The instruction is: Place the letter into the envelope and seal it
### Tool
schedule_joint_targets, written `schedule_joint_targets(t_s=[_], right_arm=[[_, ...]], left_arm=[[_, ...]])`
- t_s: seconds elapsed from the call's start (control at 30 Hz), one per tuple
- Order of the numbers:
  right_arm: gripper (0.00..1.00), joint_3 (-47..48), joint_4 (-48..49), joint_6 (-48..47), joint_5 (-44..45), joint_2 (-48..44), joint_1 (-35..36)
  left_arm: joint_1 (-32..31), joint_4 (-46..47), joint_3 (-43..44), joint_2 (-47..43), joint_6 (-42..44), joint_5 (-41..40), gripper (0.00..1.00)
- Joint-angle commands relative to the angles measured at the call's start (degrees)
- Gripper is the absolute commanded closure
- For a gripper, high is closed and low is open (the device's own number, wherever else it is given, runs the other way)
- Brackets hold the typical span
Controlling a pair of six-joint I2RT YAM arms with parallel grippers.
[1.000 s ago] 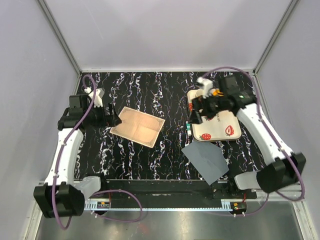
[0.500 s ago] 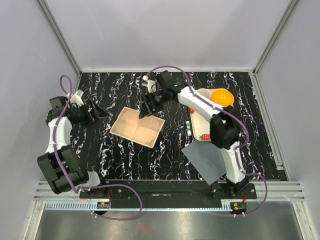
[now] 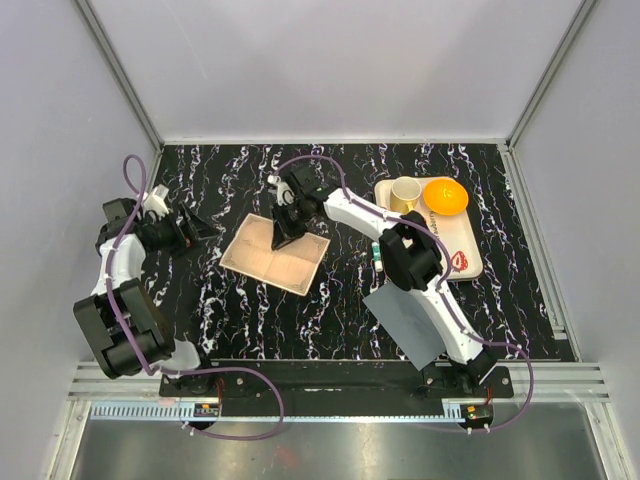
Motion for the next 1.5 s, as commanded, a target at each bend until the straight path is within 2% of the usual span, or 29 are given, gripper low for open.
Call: schedule_joint_targets(t_s=[0.0, 0.3, 0.47, 0.73, 0.83, 0.87, 0.93, 0.97, 1.0, 1.03, 1.07, 1.1, 1.13, 1.17, 1.2, 1.27, 1.33, 1.47], right_arm=[[0.81, 3.53, -2.74, -2.23, 10.42, 2.81, 0.41], [0.87, 3.88, -7.66, -3.98, 14.04, 6.77, 1.2], [0.87, 2.31, -9.6, -7.15, 14.83, 6.08, 1.29], [0.86, 0.9, -8.73, -8.47, 11.5, 5.46, 1.21], [0.85, 0.81, -8.2, -8.64, 11.14, 4.93, 1.29], [0.85, 0.72, -8.11, -8.65, 11.06, 4.76, 1.29], [0.83, 0.63, -7.93, -8.99, 10.53, 4.14, 1.29], [0.79, 0.63, -8.02, -9.08, 9.92, 3.79, 1.29], [0.76, 0.63, -7.93, -9.08, 9.48, 3.0, 1.21], [0.73, 0.81, -7.93, -9.17, 8.08, 2.3, 1.2], [0.62, 0.72, -8.02, -9.26, 7.11, 1.51, 0.94], [0.56, 0.46, -8.63, -9.43, 5.97, -0.76, 0.16], [0.48, 0.11, -9.07, -9.52, 3.09, -2.0, -0.63], [0.31, -0.42, -9.33, -9.44, 1.49, -4.97, -1.51], [0.25, -2.42, -9.6, -8.83, -0.44, -6.65, -2.65], [0.15, -5.42, -9.43, -7.6, -5.89, -11.65, -7.04], [0.09, -10.77, -8.9, -6.19, -8.53, -14.92, -11.08], [0.06, -20.18, -7.41, -6.62, -8.29, -23.0, -14.44]], left_arm=[[0.24, 3.22, -1.09, 0.79, 0.29, 1.65, 0.09], [0.24, 5.94, -0.13, 6.32, 0.38, 1.3, 0.08], [-0.11, 9.02, 1.81, 13.96, -1.73, 3.23, 0.09], [-6.17, 16.57, 2.69, 21.88, -5.94, 5.95, 0.09], [-8.72, 19.65, 2.51, 22.23, -7.35, 7.71, 0.21], [-9.42, 20.09, 2.6, 22.23, -7.35, 7.97, 0.33], [-11.27, 20.71, 3.04, 21.54, -6.74, 7.28, 0.47], [-11.8, 20.71, 3.3, 21.18, -6.48, 6.66, 0.54], [-12.67, 20.71, 3.48, 20.13, -6.3, 5.35, 0.68], [-12.94, 20.54, 3.57, 19.43, -5.69, 4.47, 0.74], [-13.03, 19.93, 3.74, 18.72, -5.25, 3.33, 0.8], [-13.03, 19.14, 3.92, 16.98, -4.81, 2.71, 0.88], [-12.94, 18.09, 4.18, 16.09, -2.8, 2.27, 0.89], [-12.94, 14.86, 4.97, 15.04, -1.13, 1.22, 0.92], [-13.03, 13.0, 5.32, 12.76, 0.45, 0.25, 1.0], [-13.03, 9.31, 5.59, 10.03, 3.88, -0.46, 1.0], [-13.03, 7.62, 4.98, 5.55, 6.35, -0.28, 1.0], [-13.47, 6.74, 3.22, -2.79, 6.53, -1.43, 1.0]])
